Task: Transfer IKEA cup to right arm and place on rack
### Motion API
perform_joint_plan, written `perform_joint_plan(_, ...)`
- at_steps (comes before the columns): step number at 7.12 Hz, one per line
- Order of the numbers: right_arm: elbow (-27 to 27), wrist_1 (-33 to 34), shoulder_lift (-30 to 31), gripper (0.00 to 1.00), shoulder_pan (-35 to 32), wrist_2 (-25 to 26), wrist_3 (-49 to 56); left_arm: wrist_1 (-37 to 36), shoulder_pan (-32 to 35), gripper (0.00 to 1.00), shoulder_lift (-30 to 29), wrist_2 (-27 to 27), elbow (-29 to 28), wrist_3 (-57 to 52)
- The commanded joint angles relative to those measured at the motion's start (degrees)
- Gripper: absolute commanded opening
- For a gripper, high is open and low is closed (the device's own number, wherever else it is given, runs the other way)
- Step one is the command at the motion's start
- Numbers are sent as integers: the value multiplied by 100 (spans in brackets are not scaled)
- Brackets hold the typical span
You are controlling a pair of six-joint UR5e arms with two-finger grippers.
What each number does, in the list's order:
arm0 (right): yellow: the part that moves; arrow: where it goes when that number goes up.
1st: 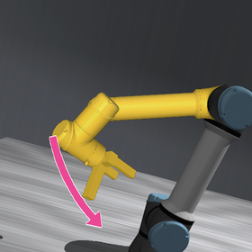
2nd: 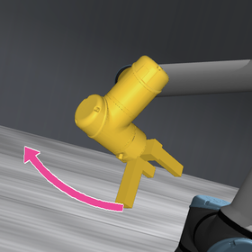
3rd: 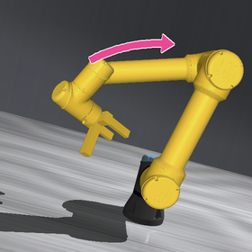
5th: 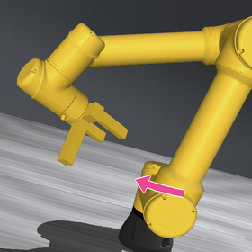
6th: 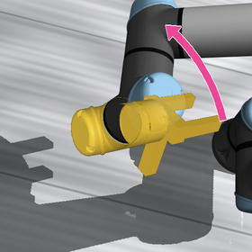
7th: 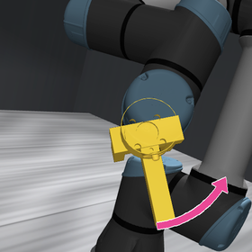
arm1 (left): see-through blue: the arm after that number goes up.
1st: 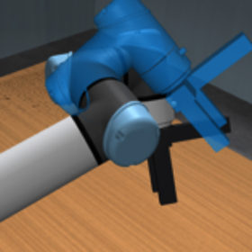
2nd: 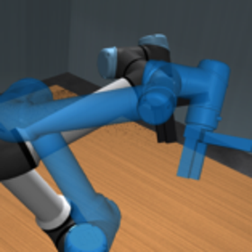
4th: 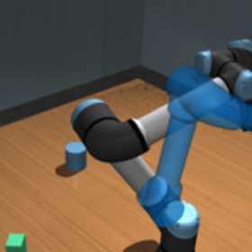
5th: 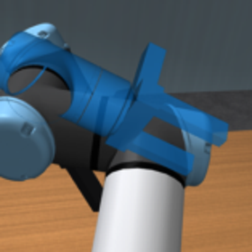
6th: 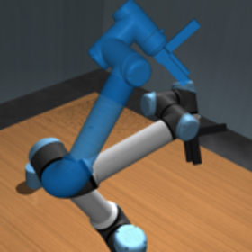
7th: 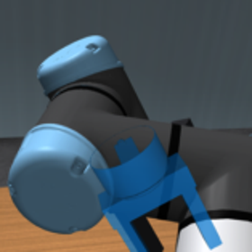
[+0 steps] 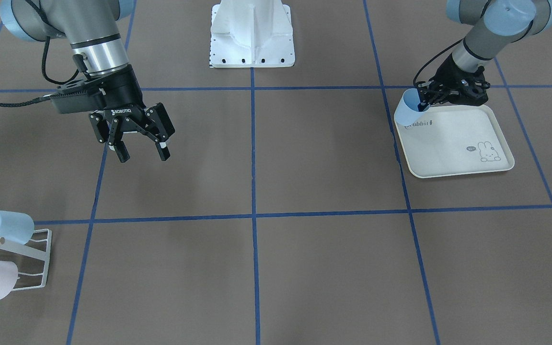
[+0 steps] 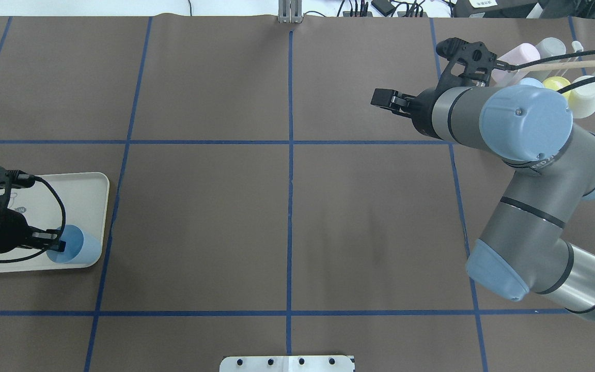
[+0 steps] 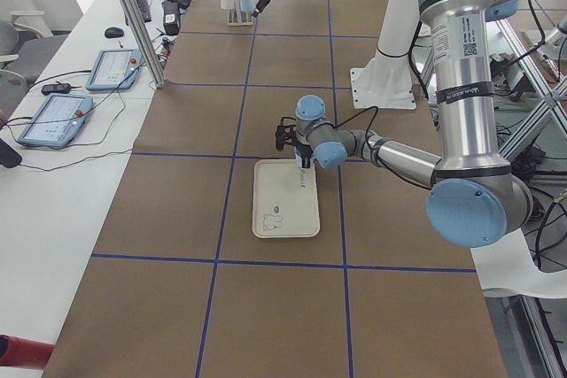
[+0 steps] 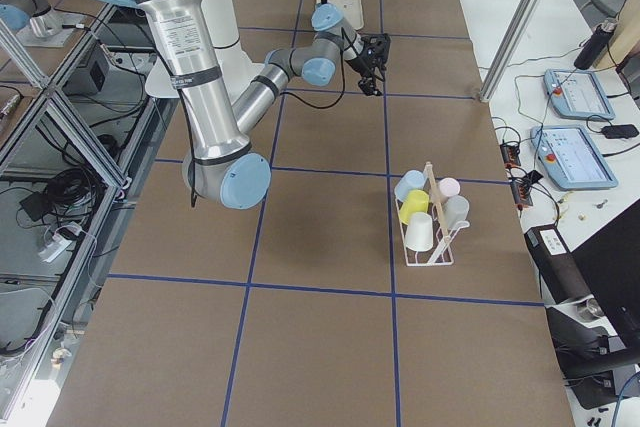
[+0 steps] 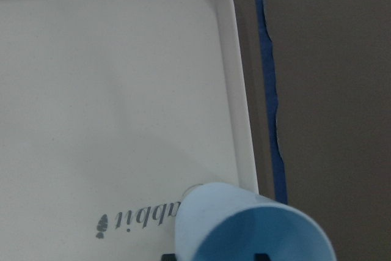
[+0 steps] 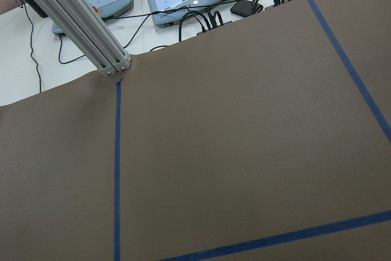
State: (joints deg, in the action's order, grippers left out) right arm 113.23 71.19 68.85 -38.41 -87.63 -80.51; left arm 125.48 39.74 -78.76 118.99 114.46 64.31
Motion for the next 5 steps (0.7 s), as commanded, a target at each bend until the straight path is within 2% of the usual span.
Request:
perform_joint_plan(1,6,0,-21,100,0,9,-9,-102,86,0,-33,-25,681,414)
perform_joint_plan(3,15,0,-21,100,0,9,0,-112,69,0,-777,-25,666,930)
perform_joint_plan(5,15,0,-30,100,9,18,-9,-112,16,0,-2024,-69,412,2020)
